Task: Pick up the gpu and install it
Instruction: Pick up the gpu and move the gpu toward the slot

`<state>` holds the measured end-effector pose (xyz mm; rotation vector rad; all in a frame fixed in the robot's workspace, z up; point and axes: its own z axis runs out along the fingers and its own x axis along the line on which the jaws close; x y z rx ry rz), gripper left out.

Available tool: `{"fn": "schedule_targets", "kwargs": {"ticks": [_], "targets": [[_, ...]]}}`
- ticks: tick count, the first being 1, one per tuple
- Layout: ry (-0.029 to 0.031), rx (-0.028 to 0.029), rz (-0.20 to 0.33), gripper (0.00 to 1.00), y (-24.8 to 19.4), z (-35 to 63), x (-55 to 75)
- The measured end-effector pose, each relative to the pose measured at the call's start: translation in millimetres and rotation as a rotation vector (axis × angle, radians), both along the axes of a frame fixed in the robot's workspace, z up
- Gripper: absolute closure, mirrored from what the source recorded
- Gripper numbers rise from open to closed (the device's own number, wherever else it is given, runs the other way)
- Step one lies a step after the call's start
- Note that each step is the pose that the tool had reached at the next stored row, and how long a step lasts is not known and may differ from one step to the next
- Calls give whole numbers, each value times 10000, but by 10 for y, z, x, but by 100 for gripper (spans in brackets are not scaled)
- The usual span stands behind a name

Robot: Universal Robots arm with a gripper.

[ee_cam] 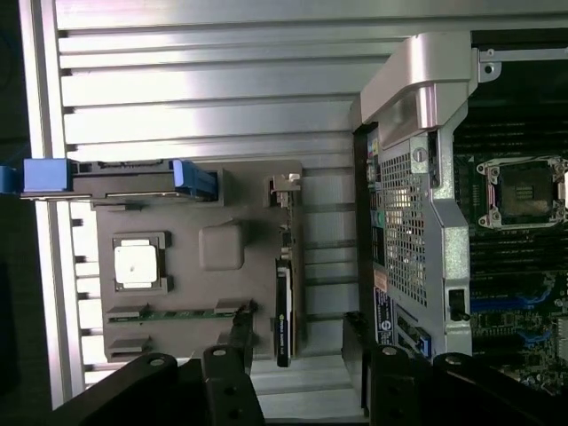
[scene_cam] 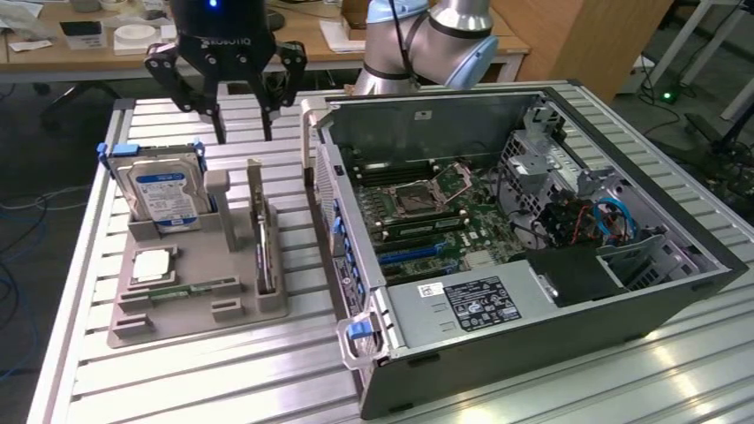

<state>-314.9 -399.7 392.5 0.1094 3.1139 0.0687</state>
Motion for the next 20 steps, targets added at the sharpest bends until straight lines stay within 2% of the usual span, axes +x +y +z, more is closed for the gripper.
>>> {"fn": "schedule_targets", "kwargs": {"ticks": [7, 17, 18, 19, 20], "targets": [[98, -29, 480, 47, -18, -48, 1], [102, -45, 610, 46, -104, -198, 1], [103, -49, 609, 40, -105, -215, 0], [103, -50, 609, 40, -106, -233, 0], [104, -50, 610, 33, -109, -249, 1]]}}
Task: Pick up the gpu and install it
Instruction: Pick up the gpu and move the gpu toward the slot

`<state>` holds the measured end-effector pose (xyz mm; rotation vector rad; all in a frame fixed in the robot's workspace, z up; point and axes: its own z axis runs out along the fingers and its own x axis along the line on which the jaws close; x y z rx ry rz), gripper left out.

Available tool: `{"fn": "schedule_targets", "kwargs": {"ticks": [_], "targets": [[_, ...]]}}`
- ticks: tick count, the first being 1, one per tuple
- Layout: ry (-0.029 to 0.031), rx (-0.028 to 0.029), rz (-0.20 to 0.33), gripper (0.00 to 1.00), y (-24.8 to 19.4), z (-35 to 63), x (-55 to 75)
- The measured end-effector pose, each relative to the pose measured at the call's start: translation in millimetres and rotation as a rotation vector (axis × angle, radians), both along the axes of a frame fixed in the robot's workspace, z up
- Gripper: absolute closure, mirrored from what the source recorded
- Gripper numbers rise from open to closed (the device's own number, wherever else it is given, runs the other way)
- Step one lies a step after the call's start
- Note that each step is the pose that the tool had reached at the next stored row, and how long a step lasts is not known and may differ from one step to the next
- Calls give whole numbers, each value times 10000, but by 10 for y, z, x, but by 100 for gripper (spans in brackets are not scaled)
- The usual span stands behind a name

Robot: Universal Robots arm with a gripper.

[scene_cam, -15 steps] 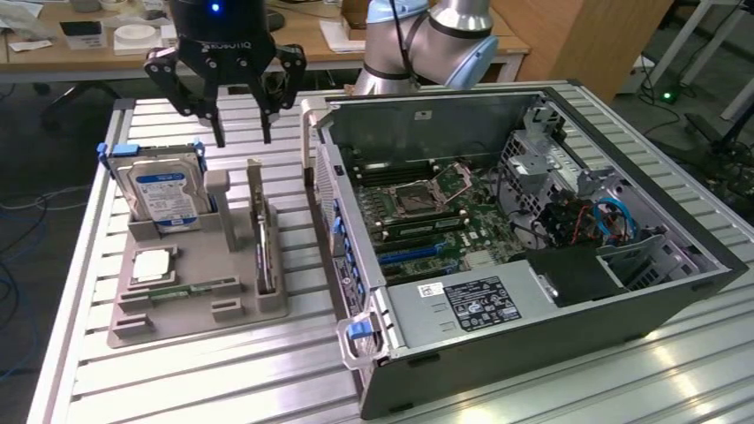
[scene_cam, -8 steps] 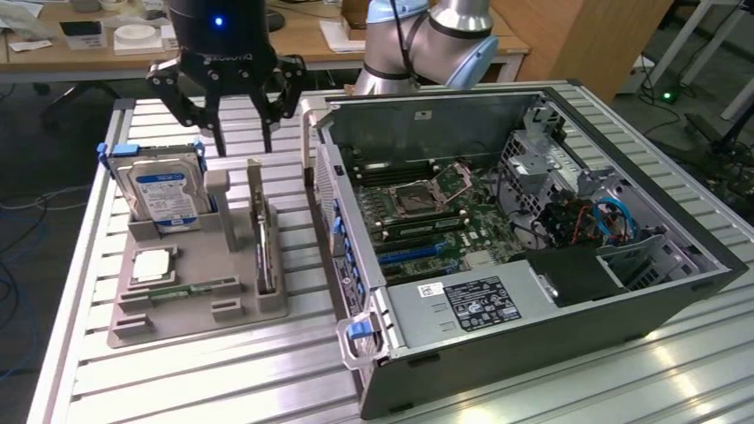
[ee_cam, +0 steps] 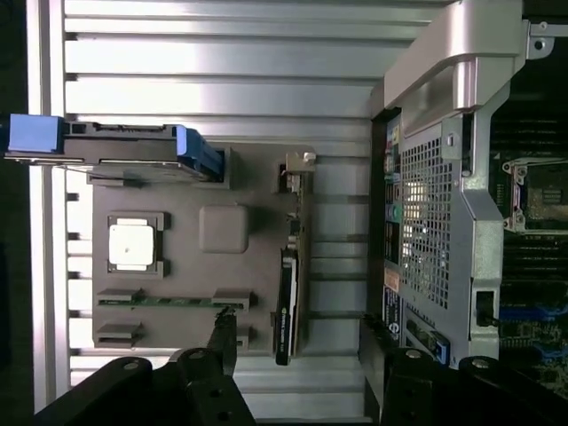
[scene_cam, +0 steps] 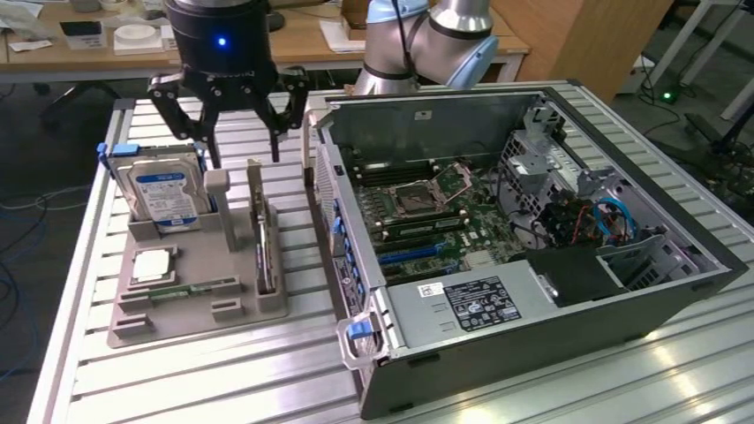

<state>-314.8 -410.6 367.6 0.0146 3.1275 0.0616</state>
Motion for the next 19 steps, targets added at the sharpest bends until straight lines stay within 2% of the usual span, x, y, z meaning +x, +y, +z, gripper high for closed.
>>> {"fn": "schedule_targets", "kwargs": {"ticks": [6, 9, 13, 19], "targets": [[14, -10, 1, 33, -14, -123, 0], [13, -10, 0, 33, -38, -178, 0], [12, -14, 1, 33, -91, -233, 1], [14, -15, 0, 33, -96, -339, 0]]}}
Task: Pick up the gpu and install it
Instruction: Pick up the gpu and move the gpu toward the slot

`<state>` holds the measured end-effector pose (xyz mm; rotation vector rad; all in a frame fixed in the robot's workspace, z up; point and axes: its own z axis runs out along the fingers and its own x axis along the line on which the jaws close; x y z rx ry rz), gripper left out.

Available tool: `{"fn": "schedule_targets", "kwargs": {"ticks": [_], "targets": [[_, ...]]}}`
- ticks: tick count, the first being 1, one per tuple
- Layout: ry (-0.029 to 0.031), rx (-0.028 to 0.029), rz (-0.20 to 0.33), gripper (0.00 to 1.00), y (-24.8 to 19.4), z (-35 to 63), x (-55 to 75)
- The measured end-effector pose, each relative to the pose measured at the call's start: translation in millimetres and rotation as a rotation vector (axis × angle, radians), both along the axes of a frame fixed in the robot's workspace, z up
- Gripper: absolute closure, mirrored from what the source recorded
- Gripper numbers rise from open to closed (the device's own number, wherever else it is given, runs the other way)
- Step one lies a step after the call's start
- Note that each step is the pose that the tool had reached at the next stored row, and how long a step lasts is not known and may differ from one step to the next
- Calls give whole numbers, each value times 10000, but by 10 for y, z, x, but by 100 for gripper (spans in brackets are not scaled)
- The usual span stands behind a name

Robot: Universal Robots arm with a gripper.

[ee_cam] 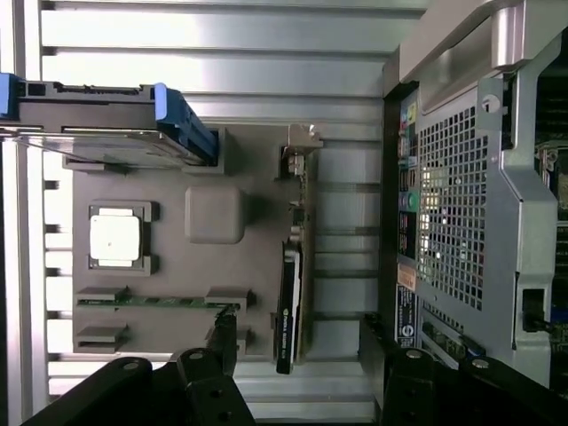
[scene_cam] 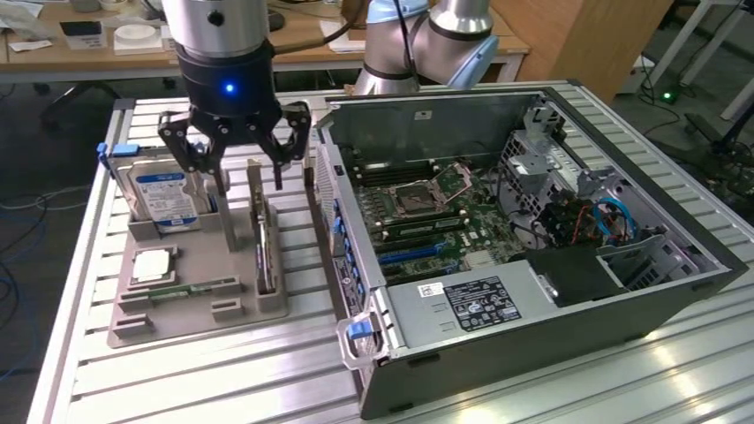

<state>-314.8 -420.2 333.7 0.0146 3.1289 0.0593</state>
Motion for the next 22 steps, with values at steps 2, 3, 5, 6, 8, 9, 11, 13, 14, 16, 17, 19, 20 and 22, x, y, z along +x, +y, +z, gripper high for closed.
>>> {"fn": "schedule_targets", "kwargs": {"ticks": [2, 3, 5, 6, 8, 9, 11, 13, 14, 16, 17, 19, 20, 22], "targets": [[0, 1, 0, 33, 0, -36, 0], [0, 0, 1, 33, 0, -54, 0], [0, 0, 0, 33, 6, -91, 0], [1, -1, 1, 33, 9, -108, 0], [-1, 0, 3, 33, 11, -144, 1], [0, 0, 1, 33, 12, -158, 1], [0, 0, 1, 33, 13, -190, 0], [0, -1, 1, 33, 12, -225, 0], [0, -1, 1, 33, 12, -244, 0], [0, -2, 1, 33, 13, -281, 0], [1, -4, 0, 33, 13, -298, 0], [0, -14, -3, 33, 21, -335, -1], [0, -17, -2, 33, 26, -353, 0], [1, -23, 0, 33, 43, -389, 1]]}}
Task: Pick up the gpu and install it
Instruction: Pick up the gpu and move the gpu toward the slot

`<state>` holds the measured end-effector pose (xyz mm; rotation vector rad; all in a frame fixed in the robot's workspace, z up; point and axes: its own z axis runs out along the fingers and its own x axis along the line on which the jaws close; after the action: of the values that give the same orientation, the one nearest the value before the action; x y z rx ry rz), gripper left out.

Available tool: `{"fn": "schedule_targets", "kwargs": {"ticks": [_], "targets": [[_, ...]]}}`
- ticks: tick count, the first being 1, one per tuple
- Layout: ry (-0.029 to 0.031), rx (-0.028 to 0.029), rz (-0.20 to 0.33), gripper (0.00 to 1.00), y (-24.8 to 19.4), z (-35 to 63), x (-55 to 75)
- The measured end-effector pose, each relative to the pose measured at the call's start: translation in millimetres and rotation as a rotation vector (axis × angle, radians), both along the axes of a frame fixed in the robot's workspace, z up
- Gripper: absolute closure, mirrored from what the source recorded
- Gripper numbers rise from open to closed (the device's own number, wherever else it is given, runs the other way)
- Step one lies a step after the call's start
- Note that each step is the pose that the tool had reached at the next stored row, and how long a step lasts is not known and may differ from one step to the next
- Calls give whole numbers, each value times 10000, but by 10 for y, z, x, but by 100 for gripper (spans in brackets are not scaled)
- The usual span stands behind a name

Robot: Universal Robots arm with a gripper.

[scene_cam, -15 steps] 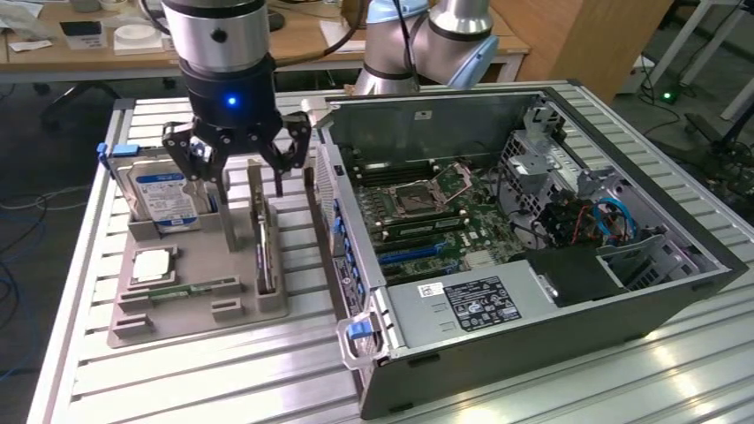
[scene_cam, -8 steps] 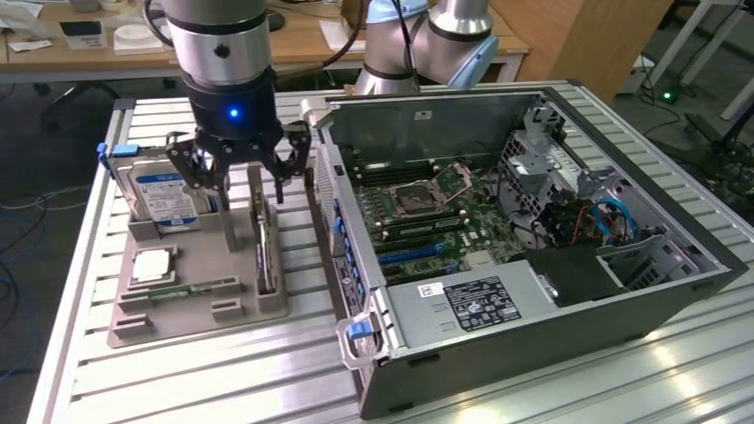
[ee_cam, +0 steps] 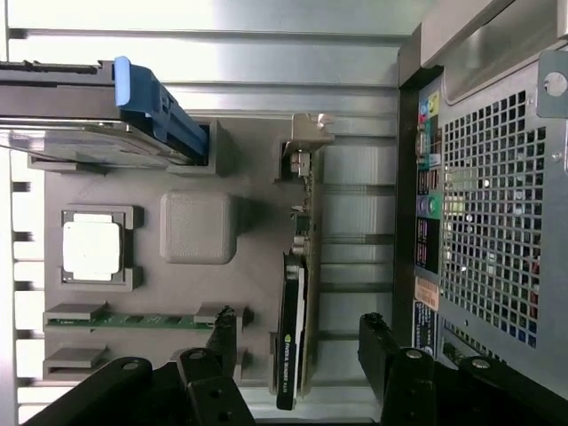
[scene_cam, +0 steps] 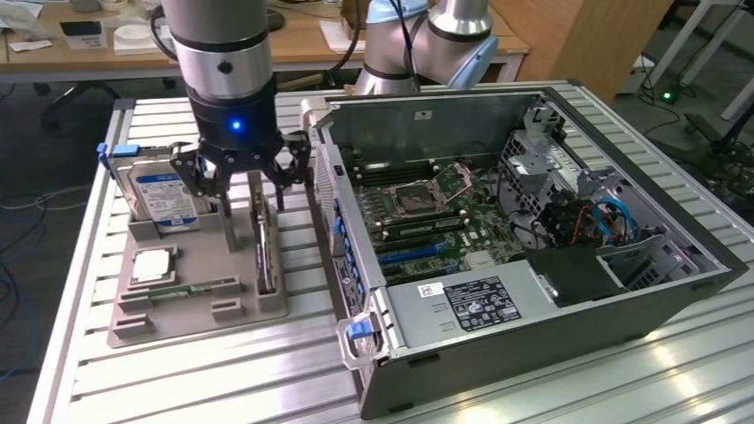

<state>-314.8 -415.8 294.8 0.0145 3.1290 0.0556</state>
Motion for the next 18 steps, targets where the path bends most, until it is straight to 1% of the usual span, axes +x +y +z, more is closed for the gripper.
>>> {"fn": "schedule_targets", "kwargs": {"ticks": [2, 16, 18], "targets": [[0, -6, 0, 33, 9, -37, 0], [0, -9, -1, 33, 12, -291, 0], [-1, -9, -1, 33, 15, -311, 0]]}}
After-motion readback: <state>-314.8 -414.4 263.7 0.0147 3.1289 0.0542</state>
